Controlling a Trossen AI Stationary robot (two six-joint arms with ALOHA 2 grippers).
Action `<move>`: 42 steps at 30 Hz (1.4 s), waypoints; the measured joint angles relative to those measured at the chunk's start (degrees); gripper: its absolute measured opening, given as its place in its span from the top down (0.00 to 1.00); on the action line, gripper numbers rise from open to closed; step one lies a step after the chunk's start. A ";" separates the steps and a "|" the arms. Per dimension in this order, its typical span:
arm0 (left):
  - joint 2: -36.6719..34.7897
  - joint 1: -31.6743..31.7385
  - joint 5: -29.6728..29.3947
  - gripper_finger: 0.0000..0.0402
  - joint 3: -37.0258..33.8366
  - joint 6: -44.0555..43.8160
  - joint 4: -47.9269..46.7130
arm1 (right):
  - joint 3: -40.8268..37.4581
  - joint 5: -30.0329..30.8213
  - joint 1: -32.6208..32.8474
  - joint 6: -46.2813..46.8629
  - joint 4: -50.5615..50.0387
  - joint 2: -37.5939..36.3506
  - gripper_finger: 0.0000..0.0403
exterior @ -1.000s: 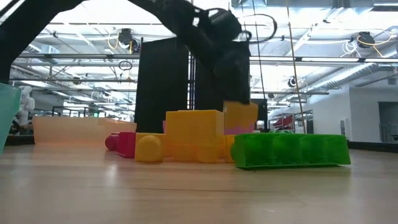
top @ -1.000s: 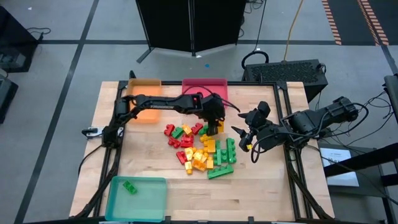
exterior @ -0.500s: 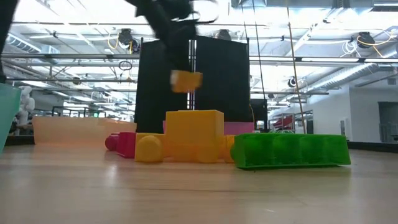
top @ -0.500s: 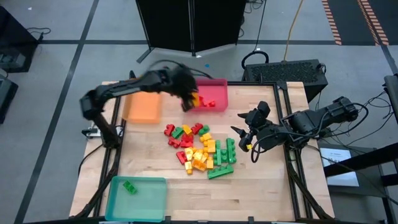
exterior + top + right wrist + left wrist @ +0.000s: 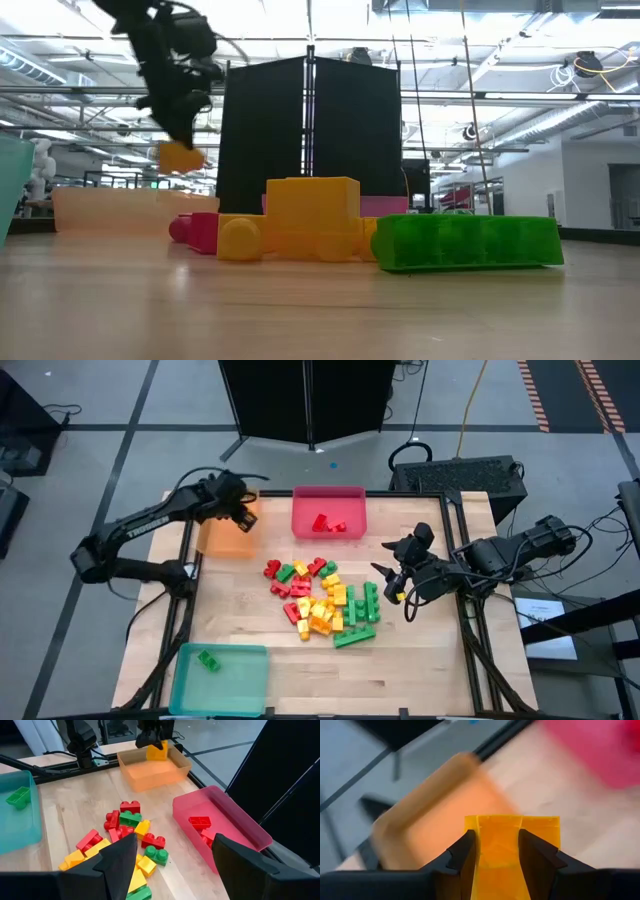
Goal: Sort blocks
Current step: Put the yellow game piece into the yellow bin, then put the red game piece into the red bin
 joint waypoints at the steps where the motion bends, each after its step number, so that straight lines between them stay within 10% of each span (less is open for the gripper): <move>1: -0.66 0.20 -1.15 0.67 -1.09 -1.37 -0.68 | 0.00 -0.01 0.00 0.01 0.20 0.00 0.38; 19: -1.34 0.35 -1.75 0.32 -4.24 0.38 -3.94 | -0.09 -0.38 0.00 -0.01 0.78 0.00 0.38; 29: -1.34 -6.08 25.55 0.28 -3.59 -4.04 2.86 | -0.09 -0.38 -0.02 -0.01 0.83 0.00 0.38; 42: 5.66 -30.32 2.80 0.28 -3.63 -26.85 3.00 | -0.09 -0.36 -0.02 1.02 0.72 0.00 0.38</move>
